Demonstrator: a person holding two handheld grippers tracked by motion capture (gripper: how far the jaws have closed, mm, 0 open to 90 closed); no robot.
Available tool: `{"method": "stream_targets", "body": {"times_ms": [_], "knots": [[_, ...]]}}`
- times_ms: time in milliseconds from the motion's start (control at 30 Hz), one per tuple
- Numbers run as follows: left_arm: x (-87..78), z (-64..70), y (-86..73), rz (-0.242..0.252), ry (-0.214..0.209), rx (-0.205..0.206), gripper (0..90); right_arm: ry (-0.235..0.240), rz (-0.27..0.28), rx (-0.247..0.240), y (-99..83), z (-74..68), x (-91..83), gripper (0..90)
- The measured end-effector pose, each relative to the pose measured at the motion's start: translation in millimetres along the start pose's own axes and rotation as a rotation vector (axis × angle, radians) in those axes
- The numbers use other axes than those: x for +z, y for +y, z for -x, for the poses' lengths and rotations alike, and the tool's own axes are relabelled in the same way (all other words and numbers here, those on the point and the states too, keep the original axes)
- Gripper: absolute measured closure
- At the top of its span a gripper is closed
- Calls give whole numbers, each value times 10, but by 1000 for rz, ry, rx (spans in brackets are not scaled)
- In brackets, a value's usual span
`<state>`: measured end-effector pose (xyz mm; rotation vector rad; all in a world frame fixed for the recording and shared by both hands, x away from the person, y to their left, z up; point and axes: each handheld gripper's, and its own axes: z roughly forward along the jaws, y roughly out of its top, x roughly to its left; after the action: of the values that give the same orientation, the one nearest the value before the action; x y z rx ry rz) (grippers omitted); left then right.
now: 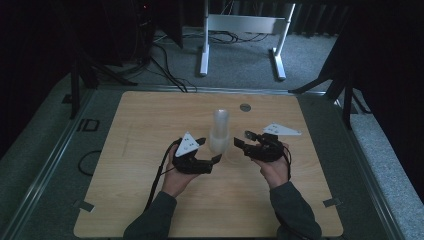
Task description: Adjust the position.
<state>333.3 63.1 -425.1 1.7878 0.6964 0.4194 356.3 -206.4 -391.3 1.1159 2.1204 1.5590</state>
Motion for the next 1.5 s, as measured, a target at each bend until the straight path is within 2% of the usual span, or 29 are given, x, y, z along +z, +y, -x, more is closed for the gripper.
{"method": "stream_targets", "body": {"times_ms": [333, 400, 500, 600, 933, 1067, 1333, 1500], "knots": [[31, 85, -2, 6, -13, 20, 176, 36, 14, 44, -118, -15, 69, 415], [46, 94, -5, 1, -15, 24, 174, 61, 20, 72, -161, -16, 93, 415], [54, 96, -7, 2, -16, 26, 174, 62, 20, 78, -169, -17, 98, 415], [82, 108, -14, 3, -15, 23, 174, 85, 23, 111, -215, -13, 124, 416], [157, 140, -27, 6, -20, 23, 175, 122, 38, 162, -241, -16, 147, 417], [217, 151, -58, -2, -25, 28, 175, 160, 50, 213, -255, -3, 164, 417], [273, 158, -98, 1, -27, 26, 168, 187, 63, 259, -260, 27, 168, 417], [352, 201, -134, 2, -39, 43, 156, 213, 69, 290, -263, 40, 174, 418]]}}
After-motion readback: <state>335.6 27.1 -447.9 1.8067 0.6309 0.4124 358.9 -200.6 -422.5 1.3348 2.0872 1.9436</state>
